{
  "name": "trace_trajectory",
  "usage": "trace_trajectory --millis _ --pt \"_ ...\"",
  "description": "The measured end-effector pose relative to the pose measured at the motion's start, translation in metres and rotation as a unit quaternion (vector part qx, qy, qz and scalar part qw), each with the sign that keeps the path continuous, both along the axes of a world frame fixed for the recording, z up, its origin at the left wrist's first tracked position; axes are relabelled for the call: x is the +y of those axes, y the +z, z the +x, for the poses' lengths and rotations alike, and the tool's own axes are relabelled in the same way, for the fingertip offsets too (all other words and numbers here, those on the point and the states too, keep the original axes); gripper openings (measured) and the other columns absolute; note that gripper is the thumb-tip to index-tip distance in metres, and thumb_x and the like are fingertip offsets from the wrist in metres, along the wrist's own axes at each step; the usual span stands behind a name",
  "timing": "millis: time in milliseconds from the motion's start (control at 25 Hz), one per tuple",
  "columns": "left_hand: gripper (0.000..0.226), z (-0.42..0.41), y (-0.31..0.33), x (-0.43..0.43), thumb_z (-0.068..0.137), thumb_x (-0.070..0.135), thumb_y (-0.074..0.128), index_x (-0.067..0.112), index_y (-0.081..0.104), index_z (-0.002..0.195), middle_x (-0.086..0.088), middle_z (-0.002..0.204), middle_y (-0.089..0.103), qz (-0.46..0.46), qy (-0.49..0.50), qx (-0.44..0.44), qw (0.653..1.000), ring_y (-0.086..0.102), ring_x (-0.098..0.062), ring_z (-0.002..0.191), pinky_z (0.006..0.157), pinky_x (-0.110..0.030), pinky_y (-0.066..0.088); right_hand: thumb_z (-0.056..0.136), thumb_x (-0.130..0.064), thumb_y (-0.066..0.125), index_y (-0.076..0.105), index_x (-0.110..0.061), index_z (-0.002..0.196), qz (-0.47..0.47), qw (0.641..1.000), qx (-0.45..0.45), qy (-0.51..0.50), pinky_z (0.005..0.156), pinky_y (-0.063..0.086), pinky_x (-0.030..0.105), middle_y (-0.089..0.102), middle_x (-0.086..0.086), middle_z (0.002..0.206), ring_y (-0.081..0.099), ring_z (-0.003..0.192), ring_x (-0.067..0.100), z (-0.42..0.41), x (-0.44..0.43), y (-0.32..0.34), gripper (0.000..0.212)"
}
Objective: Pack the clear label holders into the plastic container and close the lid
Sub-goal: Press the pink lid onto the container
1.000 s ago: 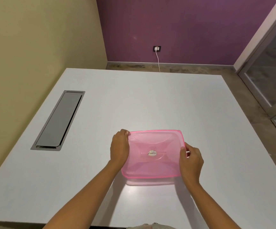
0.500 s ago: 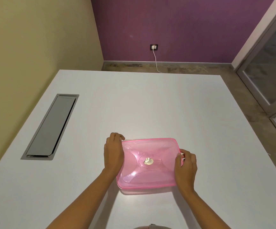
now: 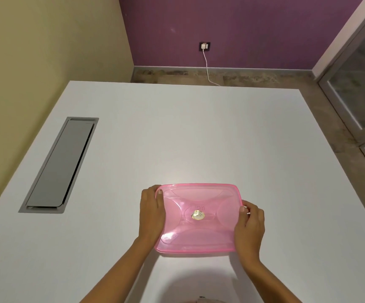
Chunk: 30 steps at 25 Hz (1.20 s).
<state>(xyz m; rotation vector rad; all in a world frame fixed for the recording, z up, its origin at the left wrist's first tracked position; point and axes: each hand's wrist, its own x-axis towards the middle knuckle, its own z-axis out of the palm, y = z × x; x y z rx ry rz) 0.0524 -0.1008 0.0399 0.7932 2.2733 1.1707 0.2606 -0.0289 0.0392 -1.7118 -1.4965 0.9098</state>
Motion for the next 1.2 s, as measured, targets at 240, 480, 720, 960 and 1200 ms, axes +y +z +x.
trace_trajectory --millis 240,480,720,960,1200 --pt "0.03 -0.002 0.0 0.004 0.103 0.03 0.027 0.018 0.054 0.105 -0.004 0.098 0.051 -0.049 0.007 0.0 0.999 0.049 -0.012 0.075 0.075 -0.029 0.035 0.101 -0.018 0.033 0.05 -0.014 0.122 -0.009 0.998 -0.041 0.047 0.086 0.039 0.028 0.043 0.003 0.12 0.049 0.097 0.016 -0.001 0.003 -0.003 0.027" --pt "0.028 -0.012 0.002 0.016 0.103 0.03 0.026 0.011 0.046 0.096 -0.011 0.092 0.058 -0.083 0.009 0.025 0.996 0.053 -0.03 0.08 0.07 -0.038 0.042 0.1 -0.032 0.03 0.05 -0.023 0.118 -0.087 0.992 -0.066 0.064 0.082 0.04 0.034 0.045 0.008 0.122 0.054 0.098 0.027 -0.01 0.036 0.0 0.028" --pt "0.041 -0.022 0.008 0.038 0.102 0.034 0.023 0.004 0.048 0.09 -0.015 0.092 0.059 -0.135 0.003 0.038 0.99 0.054 -0.036 0.086 0.074 -0.04 0.041 0.101 -0.037 0.025 0.055 -0.011 0.112 -0.101 0.984 -0.096 0.108 0.094 0.042 0.043 0.056 0.014 0.115 0.052 0.109 0.033 -0.032 0.081 0.012 0.041" --pt "0.04 -0.032 0.006 0.058 0.103 0.021 0.019 0.0 0.053 0.107 -0.021 0.106 0.063 -0.216 -0.046 0.085 0.972 0.056 -0.038 0.096 0.072 -0.035 0.039 0.096 -0.024 0.029 0.046 -0.006 0.076 -0.131 0.959 -0.187 0.166 0.072 0.042 0.039 0.057 0.014 0.084 0.052 0.081 0.032 -0.053 0.107 0.011 0.032" --pt "0.055 -0.026 0.012 0.07 0.1 0.039 0.025 -0.003 0.058 0.109 -0.024 0.107 0.065 -0.195 0.017 0.014 0.981 0.061 -0.041 0.1 0.084 -0.044 0.049 0.095 -0.021 0.029 0.035 -0.014 0.061 -0.136 0.958 -0.21 0.138 0.067 0.038 0.034 0.054 0.012 0.08 0.049 0.074 0.031 -0.045 0.103 0.002 0.035"
